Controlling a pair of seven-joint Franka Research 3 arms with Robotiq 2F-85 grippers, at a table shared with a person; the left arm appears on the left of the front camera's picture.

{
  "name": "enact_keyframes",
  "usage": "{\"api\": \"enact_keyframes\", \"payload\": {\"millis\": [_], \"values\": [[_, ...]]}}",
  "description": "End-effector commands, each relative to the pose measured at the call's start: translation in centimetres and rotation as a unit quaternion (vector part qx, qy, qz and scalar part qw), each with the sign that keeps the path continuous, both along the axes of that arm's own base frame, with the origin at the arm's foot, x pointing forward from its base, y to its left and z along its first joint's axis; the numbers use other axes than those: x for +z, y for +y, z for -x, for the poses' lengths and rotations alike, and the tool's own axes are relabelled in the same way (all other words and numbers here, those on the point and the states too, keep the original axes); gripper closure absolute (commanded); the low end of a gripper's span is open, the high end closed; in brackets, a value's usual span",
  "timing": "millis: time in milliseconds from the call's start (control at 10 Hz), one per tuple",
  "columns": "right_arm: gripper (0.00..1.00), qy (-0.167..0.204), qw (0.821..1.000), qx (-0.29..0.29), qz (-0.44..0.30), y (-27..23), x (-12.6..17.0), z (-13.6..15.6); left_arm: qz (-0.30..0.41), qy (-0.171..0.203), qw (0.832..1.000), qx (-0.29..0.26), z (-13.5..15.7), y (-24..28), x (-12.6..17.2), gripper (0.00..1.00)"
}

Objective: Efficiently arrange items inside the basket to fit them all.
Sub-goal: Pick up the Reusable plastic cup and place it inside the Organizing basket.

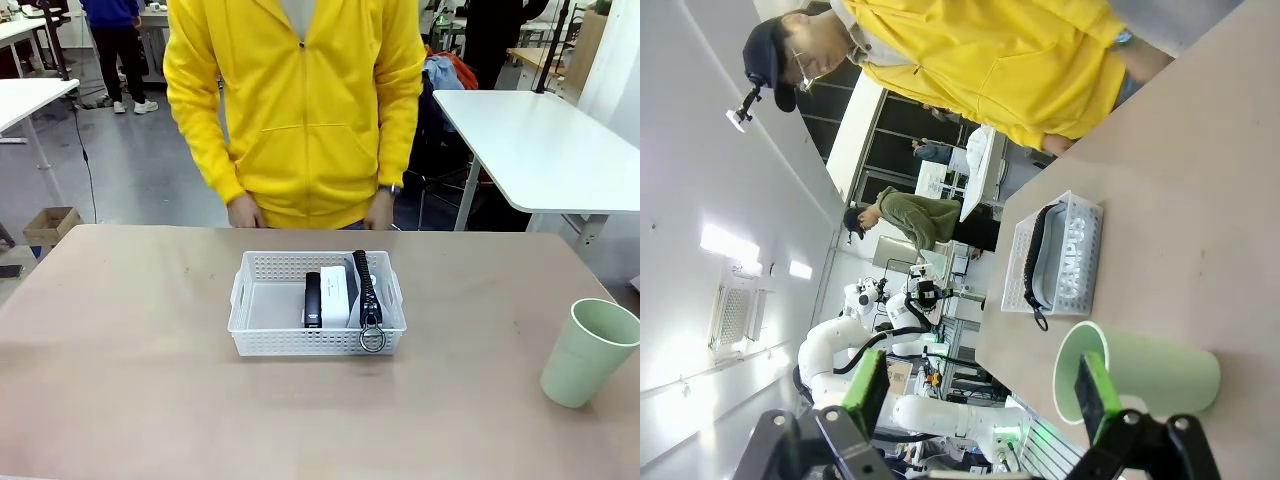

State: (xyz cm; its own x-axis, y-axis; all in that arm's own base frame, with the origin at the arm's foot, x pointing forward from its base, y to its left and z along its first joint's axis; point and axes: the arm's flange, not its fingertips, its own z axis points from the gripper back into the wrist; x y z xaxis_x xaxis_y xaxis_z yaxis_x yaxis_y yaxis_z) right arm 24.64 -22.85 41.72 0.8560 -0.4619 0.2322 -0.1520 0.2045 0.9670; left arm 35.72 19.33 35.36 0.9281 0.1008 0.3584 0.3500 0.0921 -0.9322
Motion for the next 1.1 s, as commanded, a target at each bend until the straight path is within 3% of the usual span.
{"api": "enact_keyframes", "payload": {"millis": [0,200,500,800,1000], "values": [[0.00,-0.006,1.000,-0.003,-0.009,0.0,0.3,-0.1,-0.004,0.005,1.000,-0.001,0.5,-0.1,0.2,0.00],[0.00,0.000,1.000,0.000,0.000,0.0,0.0,0.0,-0.004,0.005,1.000,-0.001,0.5,-0.1,0.2,0.00],[0.00,-0.061,0.994,0.083,0.042,-0.3,-1.2,1.1,-0.004,0.005,1.000,-0.001,0.5,-0.1,0.2,0.00],[0.00,-0.058,0.986,0.111,0.110,-0.3,-3.7,3.5,-0.004,0.005,1.000,-0.001,0.5,-0.1,0.2,0.00],[0.00,-0.052,0.976,0.136,0.159,-0.7,-7.2,4.4,-0.004,0.005,1.000,-0.001,0.5,-0.1,0.2,0.00]]}}
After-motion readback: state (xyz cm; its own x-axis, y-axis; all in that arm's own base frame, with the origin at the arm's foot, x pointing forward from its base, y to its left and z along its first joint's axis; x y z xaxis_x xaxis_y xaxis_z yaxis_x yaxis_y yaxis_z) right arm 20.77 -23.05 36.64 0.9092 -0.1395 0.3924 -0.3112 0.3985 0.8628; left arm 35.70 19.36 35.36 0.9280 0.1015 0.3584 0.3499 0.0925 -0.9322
